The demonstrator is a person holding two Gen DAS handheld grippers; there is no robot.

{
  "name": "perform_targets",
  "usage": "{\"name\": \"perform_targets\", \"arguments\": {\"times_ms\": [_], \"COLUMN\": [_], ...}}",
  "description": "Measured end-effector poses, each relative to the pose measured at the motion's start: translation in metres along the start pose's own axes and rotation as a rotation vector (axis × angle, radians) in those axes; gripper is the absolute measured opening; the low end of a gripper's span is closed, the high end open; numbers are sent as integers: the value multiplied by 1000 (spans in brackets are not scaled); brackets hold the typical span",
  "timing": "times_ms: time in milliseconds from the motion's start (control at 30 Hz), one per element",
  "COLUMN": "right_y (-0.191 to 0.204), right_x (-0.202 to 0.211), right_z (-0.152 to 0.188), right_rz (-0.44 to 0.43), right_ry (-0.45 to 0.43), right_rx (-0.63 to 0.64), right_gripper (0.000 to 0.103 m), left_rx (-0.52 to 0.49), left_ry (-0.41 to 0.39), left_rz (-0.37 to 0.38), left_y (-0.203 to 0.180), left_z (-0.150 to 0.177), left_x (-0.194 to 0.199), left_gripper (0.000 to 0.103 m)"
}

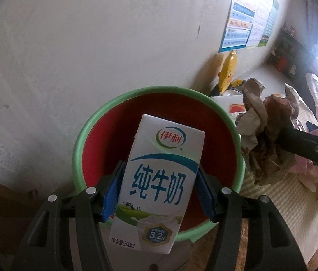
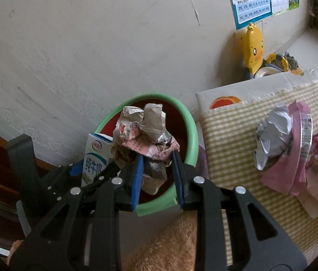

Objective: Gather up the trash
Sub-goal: 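Drop the milk carton and paper ball into the bucket with both grippers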

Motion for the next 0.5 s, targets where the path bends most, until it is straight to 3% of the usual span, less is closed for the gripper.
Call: {"name": "perform_targets", "arguments": {"times_ms": [200,267,300,333,500], "right_y": [8,8,9,10,2], "right_x": [-2,0,2,4,19], "right_z": [-3,-4,-4,-5,-1], "right_rz": [9,4,1,-4,-2], "right_ry": [-9,-26,-32,-47,-68], "right_rx": [22,6,2,0,-8], "right_gripper": [27,42,48,53,53], "left_rx": [3,3,5,7,-11], "left_ry": [-4,3,3,-1,-4], "left_rz": [-9,-33,-44,-48,-60], "left_y": [2,2,3,4,2], "left_z": [1,2,2,1,2], "left_x": [3,2,2,3,8], "left_gripper": [57,67,78,79,79]}}
Point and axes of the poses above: each gripper's, at about its wrist camera, not at the fingertips, and x roughly against the way its jaws point, y to its left, z to its underside, the point moved 3 cm from there along -x, roughly the way its jaws point, and after that the axes turned 5 degrees about -y, right-handed, at the moved point
